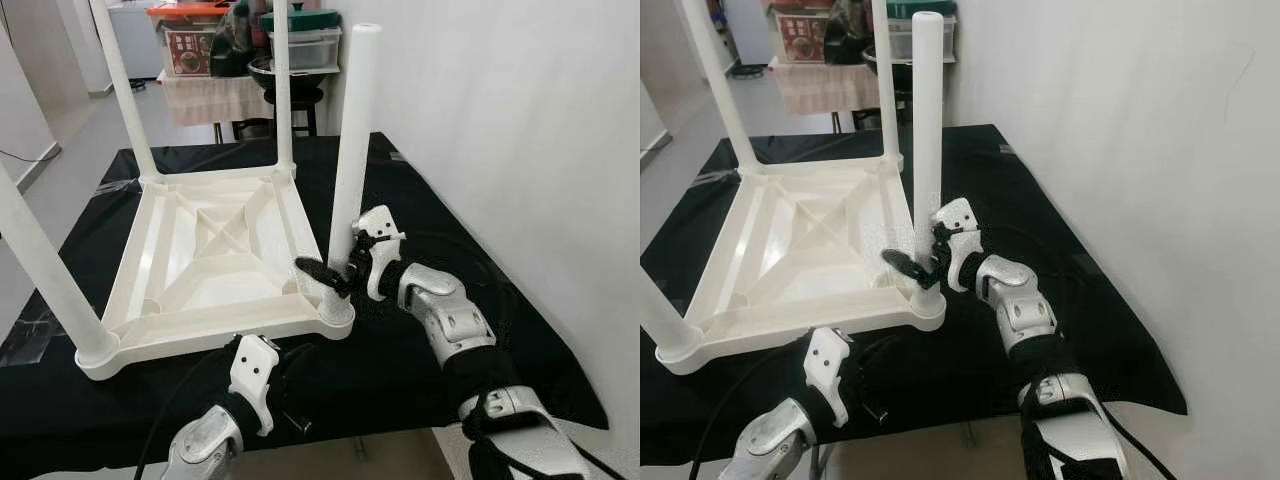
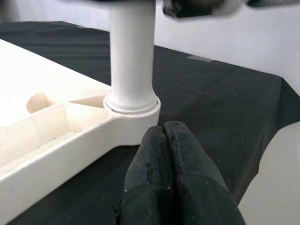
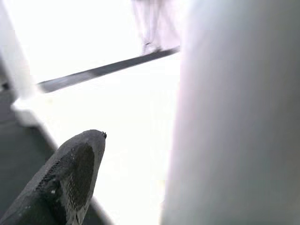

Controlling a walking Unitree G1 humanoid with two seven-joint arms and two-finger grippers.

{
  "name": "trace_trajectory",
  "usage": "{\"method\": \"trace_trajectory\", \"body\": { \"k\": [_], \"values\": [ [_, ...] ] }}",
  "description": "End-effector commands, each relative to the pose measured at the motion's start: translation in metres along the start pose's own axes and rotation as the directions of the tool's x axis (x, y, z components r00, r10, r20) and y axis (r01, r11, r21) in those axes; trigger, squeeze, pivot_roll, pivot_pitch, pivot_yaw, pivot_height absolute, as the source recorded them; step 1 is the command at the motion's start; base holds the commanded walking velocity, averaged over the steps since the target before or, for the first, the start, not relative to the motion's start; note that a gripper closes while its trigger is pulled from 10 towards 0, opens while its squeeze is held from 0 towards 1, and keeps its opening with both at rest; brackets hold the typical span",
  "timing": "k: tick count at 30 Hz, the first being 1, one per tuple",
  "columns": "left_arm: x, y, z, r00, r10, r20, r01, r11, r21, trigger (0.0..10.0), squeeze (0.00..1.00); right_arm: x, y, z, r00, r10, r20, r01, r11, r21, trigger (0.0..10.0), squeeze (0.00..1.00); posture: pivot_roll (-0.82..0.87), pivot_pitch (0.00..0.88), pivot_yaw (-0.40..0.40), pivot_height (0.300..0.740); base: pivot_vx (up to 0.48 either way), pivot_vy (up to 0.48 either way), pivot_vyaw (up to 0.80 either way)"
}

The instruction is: Building children table

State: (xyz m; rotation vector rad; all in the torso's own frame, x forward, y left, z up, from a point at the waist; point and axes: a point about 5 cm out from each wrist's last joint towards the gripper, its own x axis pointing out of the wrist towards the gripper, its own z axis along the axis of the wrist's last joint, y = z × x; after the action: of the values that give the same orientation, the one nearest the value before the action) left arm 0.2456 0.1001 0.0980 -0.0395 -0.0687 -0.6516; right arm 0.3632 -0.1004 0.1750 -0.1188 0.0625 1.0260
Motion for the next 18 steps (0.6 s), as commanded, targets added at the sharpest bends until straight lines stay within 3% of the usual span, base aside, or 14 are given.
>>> {"method": "trace_trajectory", "body": {
  "k": [1, 7, 18],
  "values": [
    [0.0, -0.002, 0.002, 1.0, -0.011, -0.003, 0.011, 1.0, 0.005, 10.0, 0.0, 0.004, 0.003, 0.001, 0.996, 0.082, -0.023, -0.082, 0.996, -0.018, 10.0, 0.0, -0.01, 0.0, -0.031, 0.74, 0.0, 0.0, 0.0],
    [-0.009, -0.001, 0.004, 1.0, 0.0, -0.006, 0.0, 1.0, 0.003, 10.0, 0.0, 0.007, -0.006, 0.014, 0.996, 0.089, -0.024, -0.09, 0.995, -0.037, 10.0, 0.0, 0.02, 0.0, -0.038, 0.74, 0.0, 0.0, 0.0],
    [-0.011, -0.007, 0.007, 1.0, -0.028, -0.014, 0.028, 0.999, 0.029, 10.0, 0.0, 0.01, -0.003, 0.014, 0.992, 0.124, 0.014, -0.124, 0.992, -0.027, 10.0, 0.0, 0.01, 0.0, -0.021, 0.74, 0.0, 0.0, 0.0]
  ]
}}
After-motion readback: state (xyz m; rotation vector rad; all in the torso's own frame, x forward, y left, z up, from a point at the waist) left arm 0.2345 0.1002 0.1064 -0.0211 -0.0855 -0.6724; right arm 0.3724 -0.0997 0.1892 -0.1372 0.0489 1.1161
